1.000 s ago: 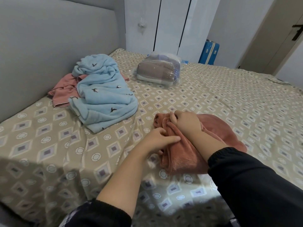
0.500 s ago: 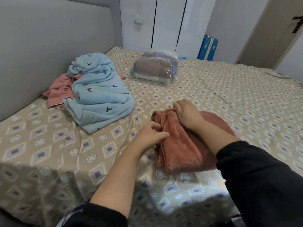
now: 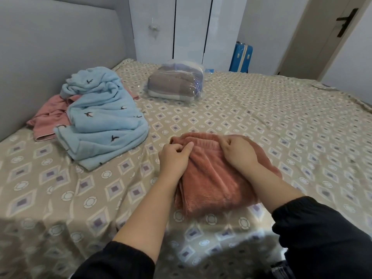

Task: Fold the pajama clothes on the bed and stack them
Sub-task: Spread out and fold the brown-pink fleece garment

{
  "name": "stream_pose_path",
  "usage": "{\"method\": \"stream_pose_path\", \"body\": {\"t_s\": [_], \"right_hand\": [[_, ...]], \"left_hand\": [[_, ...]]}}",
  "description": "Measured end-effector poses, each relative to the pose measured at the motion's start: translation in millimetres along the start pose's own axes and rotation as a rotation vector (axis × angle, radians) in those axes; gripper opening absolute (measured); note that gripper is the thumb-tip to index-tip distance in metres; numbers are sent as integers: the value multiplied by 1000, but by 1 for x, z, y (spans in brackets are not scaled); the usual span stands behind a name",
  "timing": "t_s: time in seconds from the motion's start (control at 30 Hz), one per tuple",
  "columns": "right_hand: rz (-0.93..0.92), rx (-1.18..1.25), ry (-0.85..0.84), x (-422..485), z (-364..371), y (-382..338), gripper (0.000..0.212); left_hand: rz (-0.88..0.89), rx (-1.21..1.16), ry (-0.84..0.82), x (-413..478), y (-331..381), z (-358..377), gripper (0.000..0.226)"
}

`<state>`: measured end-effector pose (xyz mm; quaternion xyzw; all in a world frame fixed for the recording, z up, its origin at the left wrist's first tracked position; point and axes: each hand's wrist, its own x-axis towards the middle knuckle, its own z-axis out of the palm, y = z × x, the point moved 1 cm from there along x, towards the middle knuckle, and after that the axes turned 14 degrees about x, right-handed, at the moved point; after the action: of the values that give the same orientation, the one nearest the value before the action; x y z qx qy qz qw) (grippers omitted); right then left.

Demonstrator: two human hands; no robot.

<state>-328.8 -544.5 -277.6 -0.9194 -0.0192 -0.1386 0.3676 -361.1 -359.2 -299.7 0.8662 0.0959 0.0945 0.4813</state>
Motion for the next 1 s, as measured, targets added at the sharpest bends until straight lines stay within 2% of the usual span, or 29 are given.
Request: {"method": "stream_pose_path", "body": {"t_s": [0.1, 0.13, 0.23, 0.3, 0.37, 0.43, 0.47, 0.5, 0.53, 0.57, 0.67, 0.73, 0.77, 0.83, 0.87, 0.9, 0.93, 1.0], "right_hand": [[-5, 51, 143, 5, 1, 4, 56], [20, 112, 138, 10, 1, 7, 59], [184, 281, -35, 23, 0, 12, 64], [217, 273, -59, 28, 4, 14, 65], [160, 184, -13, 26, 11, 12, 63], [119, 86, 29, 22, 19, 11, 60], [116, 58, 46, 21, 21, 11, 58], [116, 38, 57, 19, 21, 11, 57], [118, 21, 55, 19, 20, 9, 56], [119, 3, 45, 18, 19, 9, 55], [156, -6, 18, 14, 14, 2, 51], [126, -4, 86, 8, 7, -6, 42], [26, -15, 163, 1, 2, -11, 35], [-329, -8, 306, -21, -8, -23, 26], [-497, -9, 304, -34, -10, -25, 28], [-614, -47, 219, -45, -11, -22, 33], [-647, -126, 67, -53, -9, -16, 40], [-463, -306, -243, -58, -7, 5, 52]], "left_hand": [[-104, -142, -85, 5, -3, 1, 51], [-128, -172, -105, 8, -4, 2, 49], [-158, -143, -128, 12, -10, 3, 50], [-137, -74, -139, 12, -9, 2, 53], [-10, 178, -19, 9, -4, -3, 52], [232, 545, 260, 1, 12, -9, 34], [361, 622, 377, -6, 24, -13, 23], [471, 621, 424, -13, 35, -16, 15], [559, 589, 384, -20, 42, -18, 10], [601, 576, 268, -27, 44, -16, 14], [606, 880, -149, -46, 25, 1, 46], [584, 951, -245, -51, 9, 7, 61], [582, 928, -239, -51, 5, 9, 65], [596, 882, -205, -48, -1, 10, 69], [602, 874, -194, -46, -4, 11, 70], [606, 870, -185, -44, -6, 11, 71], [605, 873, -178, -43, -10, 11, 72], [590, 895, -193, -40, -15, 14, 74]]}}
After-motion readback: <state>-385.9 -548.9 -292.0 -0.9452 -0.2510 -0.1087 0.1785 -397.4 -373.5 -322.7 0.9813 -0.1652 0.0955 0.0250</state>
